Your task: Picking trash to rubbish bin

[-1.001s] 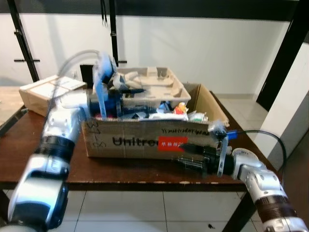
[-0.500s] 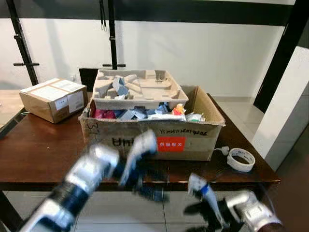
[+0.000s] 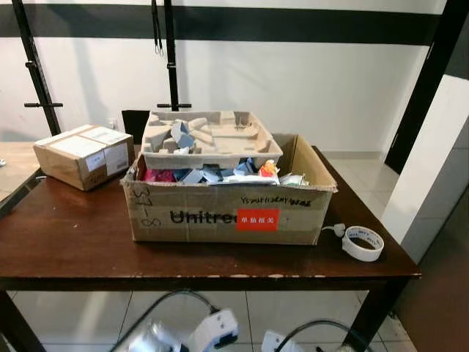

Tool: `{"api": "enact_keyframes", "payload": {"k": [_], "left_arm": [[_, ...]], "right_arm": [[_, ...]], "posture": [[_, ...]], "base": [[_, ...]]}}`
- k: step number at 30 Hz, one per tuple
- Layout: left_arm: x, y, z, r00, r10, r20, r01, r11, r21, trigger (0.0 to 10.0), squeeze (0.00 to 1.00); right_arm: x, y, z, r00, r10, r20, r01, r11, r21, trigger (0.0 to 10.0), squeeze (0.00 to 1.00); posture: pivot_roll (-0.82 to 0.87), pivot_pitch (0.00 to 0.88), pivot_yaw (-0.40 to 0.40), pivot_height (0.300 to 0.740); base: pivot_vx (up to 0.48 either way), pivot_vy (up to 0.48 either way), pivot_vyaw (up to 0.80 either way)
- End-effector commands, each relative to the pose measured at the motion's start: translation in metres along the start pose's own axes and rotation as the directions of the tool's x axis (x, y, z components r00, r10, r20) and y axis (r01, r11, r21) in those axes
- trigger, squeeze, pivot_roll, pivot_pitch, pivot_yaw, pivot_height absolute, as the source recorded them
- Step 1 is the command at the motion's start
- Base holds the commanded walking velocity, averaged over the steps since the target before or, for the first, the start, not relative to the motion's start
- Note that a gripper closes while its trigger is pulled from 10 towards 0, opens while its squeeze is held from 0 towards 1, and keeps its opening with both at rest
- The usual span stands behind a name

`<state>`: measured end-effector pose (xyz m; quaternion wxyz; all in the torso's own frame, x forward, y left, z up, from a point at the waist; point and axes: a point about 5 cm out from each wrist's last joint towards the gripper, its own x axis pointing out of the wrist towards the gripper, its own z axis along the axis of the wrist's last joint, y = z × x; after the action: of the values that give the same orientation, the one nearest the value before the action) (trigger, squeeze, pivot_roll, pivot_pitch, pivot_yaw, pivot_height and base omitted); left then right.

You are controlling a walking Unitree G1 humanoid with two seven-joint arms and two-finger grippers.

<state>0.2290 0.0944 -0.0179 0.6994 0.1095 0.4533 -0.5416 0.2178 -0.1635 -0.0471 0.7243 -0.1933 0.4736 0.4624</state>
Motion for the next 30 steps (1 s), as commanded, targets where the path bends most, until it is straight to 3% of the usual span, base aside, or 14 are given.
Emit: {"api": "enact_keyframes", "payload": {"k": [1,4,5,6,7,8,10,12,13,17,20,25,27,30], "left_arm": [[0.002,0.011,-0.011,0.986,0.165,0.013,-0.165,0.986,-0.025,10.0,0.00],[0.000,0.023,-0.032,0.919,0.394,0.005,-0.389,0.910,-0.144,10.0,0.00],[-0.001,0.026,-0.036,0.900,0.436,-0.002,-0.431,0.888,-0.161,10.0,0.00],[-0.002,0.027,-0.043,0.880,0.474,-0.011,-0.463,0.854,-0.238,10.0,0.00],[-0.003,0.028,-0.048,0.868,0.496,-0.021,-0.480,0.827,-0.294,10.0,0.00],[-0.003,0.028,-0.048,0.868,0.496,-0.021,-0.480,0.827,-0.294,10.0,0.00],[-0.005,0.029,-0.056,0.848,0.529,0.025,-0.474,0.778,-0.412,10.0,0.00],[-0.014,0.034,-0.064,0.778,0.624,0.076,-0.502,0.690,-0.522,10.0,0.00],[-0.017,0.036,-0.067,0.751,0.655,0.083,-0.513,0.658,-0.551,10.0,0.00],[-0.027,0.042,-0.077,0.656,0.752,0.062,-0.572,0.549,-0.609,10.0,0.00],[-0.029,0.042,-0.078,0.636,0.767,0.082,-0.547,0.524,-0.653,10.0,0.00],[-0.035,0.045,-0.075,0.543,0.830,0.127,-0.496,0.439,-0.749,10.0,0.00],[-0.035,0.046,-0.076,0.555,0.823,0.118,-0.523,0.456,-0.720,10.0,0.00],[-0.038,0.048,-0.077,0.519,0.851,0.081,-0.603,0.432,-0.671,10.0,0.00]], "right_arm": [[0.004,0.001,-0.008,0.998,-0.066,-0.012,0.066,0.997,0.048,10.0,0.00],[0.012,0.004,-0.011,0.984,-0.180,0.000,0.179,0.978,0.110,10.0,0.00],[0.013,0.004,-0.012,0.979,-0.205,0.003,0.203,0.972,0.119,10.0,0.00],[0.015,0.005,-0.012,0.973,-0.231,0.016,0.226,0.962,0.152,10.0,0.00],[0.016,0.006,-0.013,0.969,-0.247,0.024,0.239,0.955,0.176,10.0,0.00],[0.016,0.006,-0.013,0.969,-0.247,0.024,0.239,0.955,0.176,10.0,0.00],[0.018,0.008,-0.014,0.955,-0.292,0.050,0.267,0.923,0.278,10.0,0.00],[0.019,0.007,-0.020,0.920,-0.388,0.050,0.328,0.835,0.441,10.0,0.00],[0.018,0.007,-0.022,0.909,-0.415,0.045,0.346,0.809,0.475,10.0,0.00],[0.021,0.010,-0.023,0.891,-0.452,0.049,0.363,0.772,0.522,10.0,0.00],[0.022,0.011,-0.022,0.885,-0.462,0.053,0.364,0.759,0.539,10.0,0.00],[0.022,0.009,-0.016,0.872,-0.483,0.077,0.352,0.729,0.587,10.0,0.00],[0.021,0.006,-0.014,0.870,-0.486,0.084,0.345,0.721,0.601,10.0,0.00],[0.017,0.000,-0.012,0.846,-0.524,0.099,0.350,0.686,0.638,10.0,0.00]], "posture": [[0.03,0.000,-0.011,0.740],[0.04,0.000,-0.015,0.740],[0.04,0.000,-0.015,0.740],[0.04,0.000,-0.016,0.740],[0.04,0.000,-0.016,0.740],[0.04,0.000,-0.016,0.740],[0.04,0.000,-0.019,0.740],[0.04,0.000,-0.020,0.740],[0.04,0.000,-0.020,0.740],[0.05,0.000,-0.025,0.740],[0.05,0.000,-0.029,0.740],[0.05,0.000,-0.031,0.740],[0.06,0.000,-0.032,0.740],[0.06,0.000,-0.033,0.740]], "base": [[0.000,0.000,0.00],[0.000,0.000,0.00],[0.000,0.000,0.00],[0.000,0.000,0.00],[0.000,0.000,0.00],[0.000,0.000,0.00],[0.000,0.000,0.00],[0.000,0.000,0.00],[0.000,0.000,0.00],[0.000,0.000,0.00],[0.000,0.000,0.00],[0.000,0.000,0.00],[0.000,0.000,0.00],[0.000,0.000,0.00]]}}
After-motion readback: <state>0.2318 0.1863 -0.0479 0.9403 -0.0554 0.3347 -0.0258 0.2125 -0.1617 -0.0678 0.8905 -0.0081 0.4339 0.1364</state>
